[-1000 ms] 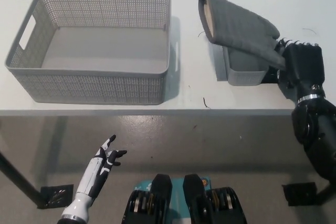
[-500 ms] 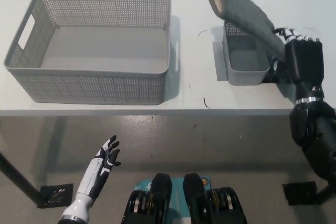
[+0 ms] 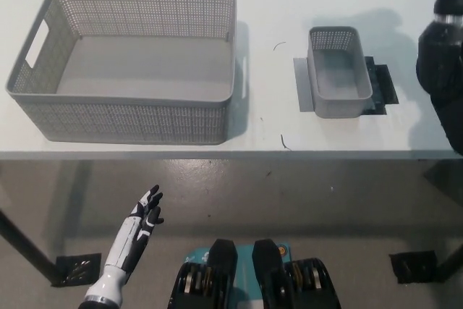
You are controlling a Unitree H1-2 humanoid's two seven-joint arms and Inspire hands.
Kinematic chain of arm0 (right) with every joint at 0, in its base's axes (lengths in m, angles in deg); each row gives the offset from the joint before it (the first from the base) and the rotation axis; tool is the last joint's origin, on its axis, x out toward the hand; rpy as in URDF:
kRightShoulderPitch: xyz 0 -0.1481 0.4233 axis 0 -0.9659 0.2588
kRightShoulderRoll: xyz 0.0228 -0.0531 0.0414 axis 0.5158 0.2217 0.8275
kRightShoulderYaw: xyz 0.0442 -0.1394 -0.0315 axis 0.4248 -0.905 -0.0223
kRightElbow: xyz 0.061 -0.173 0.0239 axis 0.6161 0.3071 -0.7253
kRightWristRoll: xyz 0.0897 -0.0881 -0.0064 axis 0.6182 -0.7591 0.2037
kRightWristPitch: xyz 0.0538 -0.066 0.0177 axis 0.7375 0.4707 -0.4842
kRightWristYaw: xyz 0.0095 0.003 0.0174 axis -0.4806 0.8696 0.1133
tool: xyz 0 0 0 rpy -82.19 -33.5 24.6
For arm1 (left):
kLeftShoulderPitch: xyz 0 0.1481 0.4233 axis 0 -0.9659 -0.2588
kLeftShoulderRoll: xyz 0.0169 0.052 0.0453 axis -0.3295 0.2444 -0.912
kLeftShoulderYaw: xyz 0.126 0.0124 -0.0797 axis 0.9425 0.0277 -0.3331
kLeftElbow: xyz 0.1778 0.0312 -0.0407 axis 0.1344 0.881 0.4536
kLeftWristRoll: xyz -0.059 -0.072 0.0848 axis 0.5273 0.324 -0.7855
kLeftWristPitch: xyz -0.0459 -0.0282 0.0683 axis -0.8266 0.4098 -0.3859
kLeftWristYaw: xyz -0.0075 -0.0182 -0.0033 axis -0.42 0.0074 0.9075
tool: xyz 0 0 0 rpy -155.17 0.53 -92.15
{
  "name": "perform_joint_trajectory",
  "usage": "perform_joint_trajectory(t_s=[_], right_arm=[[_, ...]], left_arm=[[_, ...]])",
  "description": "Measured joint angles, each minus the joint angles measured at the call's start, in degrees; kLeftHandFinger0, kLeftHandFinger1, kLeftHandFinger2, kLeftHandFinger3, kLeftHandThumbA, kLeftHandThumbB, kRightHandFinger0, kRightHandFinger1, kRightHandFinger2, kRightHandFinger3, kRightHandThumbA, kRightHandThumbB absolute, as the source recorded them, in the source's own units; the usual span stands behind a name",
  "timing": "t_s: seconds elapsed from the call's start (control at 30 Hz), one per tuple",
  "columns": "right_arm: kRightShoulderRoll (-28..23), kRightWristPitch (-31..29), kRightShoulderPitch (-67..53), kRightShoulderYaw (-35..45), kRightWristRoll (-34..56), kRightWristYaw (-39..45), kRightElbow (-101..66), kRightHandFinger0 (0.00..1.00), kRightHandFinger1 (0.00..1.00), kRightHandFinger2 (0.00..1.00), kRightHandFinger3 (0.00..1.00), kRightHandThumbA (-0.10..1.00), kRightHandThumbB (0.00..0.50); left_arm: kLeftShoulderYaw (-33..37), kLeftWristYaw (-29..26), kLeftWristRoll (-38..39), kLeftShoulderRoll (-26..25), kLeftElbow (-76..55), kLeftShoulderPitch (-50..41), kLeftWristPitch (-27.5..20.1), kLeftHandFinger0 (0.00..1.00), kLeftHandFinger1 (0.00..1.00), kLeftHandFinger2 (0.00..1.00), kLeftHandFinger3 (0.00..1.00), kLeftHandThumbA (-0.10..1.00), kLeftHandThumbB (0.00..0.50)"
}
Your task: Usethe right hand to pick up a oven gloves on top of a leveled container and place it into another larger container on the left side
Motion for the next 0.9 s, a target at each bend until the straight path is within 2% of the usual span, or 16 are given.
perform_joint_trajectory(t_s=[0.03, 0.13, 0.17, 0.27, 0.3, 0.33, 0.47, 0.5, 0.53, 0.67, 0.7, 0.73, 0.77, 0.8, 0.87, 0.9], right_arm=[[0.2, 0.0, 0.3, -0.1, 0.0, 0.6, -0.1, 0.00, 0.00, 0.33, 0.00, -0.10, 0.336], [0.8, 0.0, 1.0, -0.6, 0.0, 1.5, 0.6, 0.00, 0.01, 0.41, 0.05, -0.10, 0.337], [1.4, 0.0, 1.4, -0.9, 0.0, 1.9, 1.3, 0.00, 0.00, 0.38, 0.17, -0.10, 0.392], [4.0, 0.0, 2.6, -1.9, 0.1, 2.7, 4.5, 0.00, 0.00, 0.12, 0.19, -0.10, 0.381], [4.8, -0.1, 3.1, -2.5, 0.1, 2.8, 6.2, 0.00, 0.00, 0.09, 0.04, -0.10, 0.346], [6.0, -0.2, 3.9, -3.2, 0.1, 2.7, 8.7, 0.00, 0.00, 0.11, 0.00, -0.10, 0.329], [9.2, -0.5, 6.2, -5.8, -0.2, 2.4, 16.0, 0.00, 0.07, 0.46, 0.10, -0.10, 0.260], [10.4, -0.6, 7.0, -6.9, -0.3, 2.4, 18.6, 0.00, 0.12, 0.57, 0.23, -0.10, 0.231], [11.0, -0.6, 7.4, -7.4, -0.5, 2.2, 19.7, 0.00, 0.17, 0.63, 0.43, -0.10, 0.238], [15.8, -1.0, 10.9, -10.8, -1.1, 1.3, 28.1, 0.00, 0.02, 0.40, 0.19, -0.10, 0.251], [16.6, -1.2, 11.7, -11.3, -1.1, 1.2, 29.7, 0.00, 0.00, 0.36, 0.31, -0.10, 0.331], [17.5, -1.3, 12.2, -11.8, -1.1, 1.1, 31.0, 0.00, 0.00, 0.31, 0.33, -0.10, 0.344], [18.7, -1.5, 13.0, -12.6, -1.1, 1.0, 33.0, 0.00, 0.00, 0.27, 0.26, -0.10, 0.330], [19.7, -1.6, 13.7, -13.2, -1.1, 0.8, 34.5, 0.00, 0.00, 0.28, 0.04, -0.10, 0.258], [21.8, -1.6, 15.1, -14.3, -1.1, 0.7, 37.7, 0.00, 0.05, 0.46, 0.07, -0.10, 0.221], [22.7, -1.6, 15.6, -14.8, -1.1, 0.7, 38.9, 0.00, 0.10, 0.57, 0.19, -0.10, 0.197]], left_arm=[[0.0, 0.0, 0.0, 0.0, 0.0, 0.0, 0.0, 0.83, 1.00, 1.00, 1.00, 1.00, 0.496], [0.0, 0.0, 0.1, 0.0, 0.0, 0.0, 0.0, 0.82, 1.00, 1.00, 1.00, 1.00, 0.487], [0.0, 0.0, 0.1, 0.0, 0.0, 0.0, 0.0, 0.82, 1.00, 1.00, 1.00, 1.00, 0.490], [0.0, 0.0, 0.1, 0.0, 0.0, 0.1, 0.0, 0.88, 1.00, 1.00, 1.00, 1.00, 0.500], [0.0, 0.0, 0.1, 0.0, 0.0, 0.1, 0.0, 0.90, 1.00, 1.00, 1.00, 1.00, 0.500], [0.0, 0.0, 0.1, 0.0, 0.0, 0.1, 0.0, 0.92, 1.00, 1.00, 1.00, 1.00, 0.500], [0.0, 0.0, 0.1, 0.0, 0.0, 0.1, 0.0, 1.00, 1.00, 1.00, 1.00, 1.00, 0.500], [0.0, 0.0, 0.1, 0.0, 0.0, 0.1, 0.0, 1.00, 1.00, 1.00, 1.00, 1.00, 0.500], [0.1, 0.0, 0.1, 0.0, 0.0, 0.1, 0.0, 1.00, 1.00, 1.00, 1.00, 1.00, 0.500], [0.1, 0.0, 0.1, 0.0, 0.0, 0.2, 0.0, 1.00, 1.00, 1.00, 1.00, 1.00, 0.500], [0.1, 0.0, 0.1, -0.1, 0.0, 0.2, 0.0, 1.00, 1.00, 1.00, 1.00, 1.00, 0.500], [0.2, 0.0, 0.1, -0.1, 0.0, 0.2, 0.0, 1.00, 1.00, 1.00, 1.00, 1.00, 0.500], [0.2, 0.0, 0.1, -0.1, 0.0, 0.2, 0.0, 1.00, 1.00, 1.00, 1.00, 1.00, 0.500], [0.2, 0.1, 0.1, -0.1, 0.0, 0.2, 0.0, 1.00, 1.00, 1.00, 1.00, 1.00, 0.500], [0.2, 0.1, 0.1, -0.1, 0.0, 0.2, 0.0, 1.00, 1.00, 1.00, 1.00, 1.00, 0.500], [0.2, 0.1, 0.1, -0.1, 0.0, 0.2, 0.0, 1.00, 1.00, 1.00, 1.00, 1.00, 0.500]])
